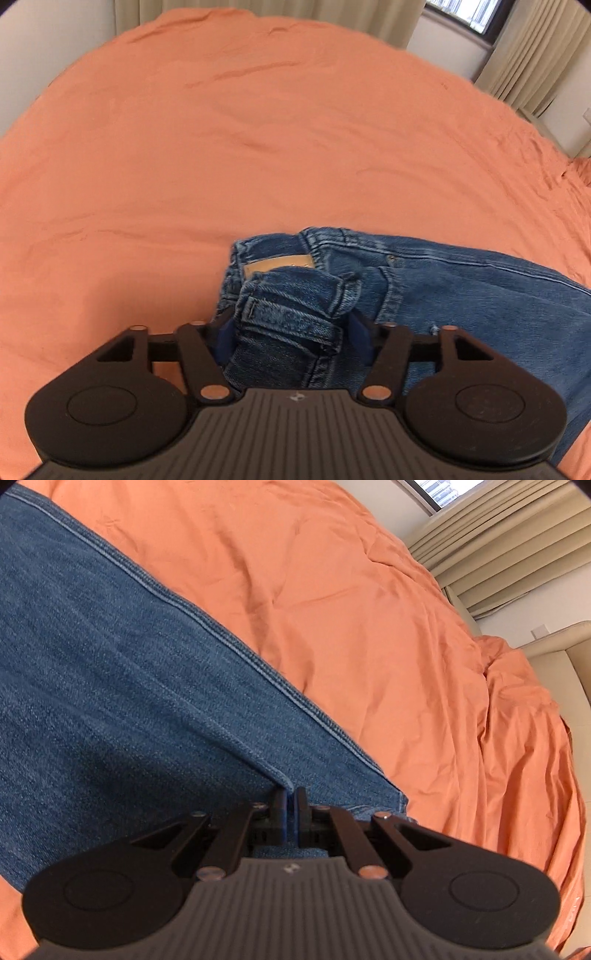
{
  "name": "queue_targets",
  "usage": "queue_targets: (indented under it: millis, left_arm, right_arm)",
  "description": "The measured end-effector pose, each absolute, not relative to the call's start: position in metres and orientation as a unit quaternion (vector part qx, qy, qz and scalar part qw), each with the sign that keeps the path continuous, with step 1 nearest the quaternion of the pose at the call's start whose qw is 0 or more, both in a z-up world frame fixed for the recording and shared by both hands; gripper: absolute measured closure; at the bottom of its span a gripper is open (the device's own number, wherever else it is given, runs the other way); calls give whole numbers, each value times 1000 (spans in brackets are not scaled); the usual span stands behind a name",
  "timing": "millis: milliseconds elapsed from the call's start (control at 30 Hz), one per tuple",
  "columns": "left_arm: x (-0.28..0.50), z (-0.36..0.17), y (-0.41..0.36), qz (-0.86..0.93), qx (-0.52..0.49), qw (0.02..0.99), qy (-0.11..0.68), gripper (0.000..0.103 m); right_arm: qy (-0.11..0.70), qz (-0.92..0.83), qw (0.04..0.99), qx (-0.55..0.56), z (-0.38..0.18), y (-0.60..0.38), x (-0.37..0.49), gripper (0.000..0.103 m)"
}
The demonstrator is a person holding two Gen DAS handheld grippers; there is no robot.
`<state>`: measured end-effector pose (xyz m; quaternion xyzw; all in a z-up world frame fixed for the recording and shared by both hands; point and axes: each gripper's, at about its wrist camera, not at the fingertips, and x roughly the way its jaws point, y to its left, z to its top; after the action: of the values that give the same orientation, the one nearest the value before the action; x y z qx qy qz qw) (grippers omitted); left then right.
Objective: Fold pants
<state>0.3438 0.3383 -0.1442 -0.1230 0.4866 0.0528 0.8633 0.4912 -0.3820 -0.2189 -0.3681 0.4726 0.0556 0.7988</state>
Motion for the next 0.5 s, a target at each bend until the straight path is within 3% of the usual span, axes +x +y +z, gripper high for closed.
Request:
queue_targets:
  millis: [67,167,333,500]
  left_arm:
    - [335,-134,321,53,-83,882,461,66]
    - [314,-114,292,67,-40,906,416,80]
    - [280,-76,274,96,-26,929,357,82]
    - [294,-64,283,119,-34,928,351,82]
  right_arm:
    - [472,48,799,-370,-216,-380,486,103]
    - [467,40,801,-374,-212,-379,481,103]
    - [439,18,820,-367,-185,-382,461,103]
    - [415,-10,844,-341,-150,-383,483,103]
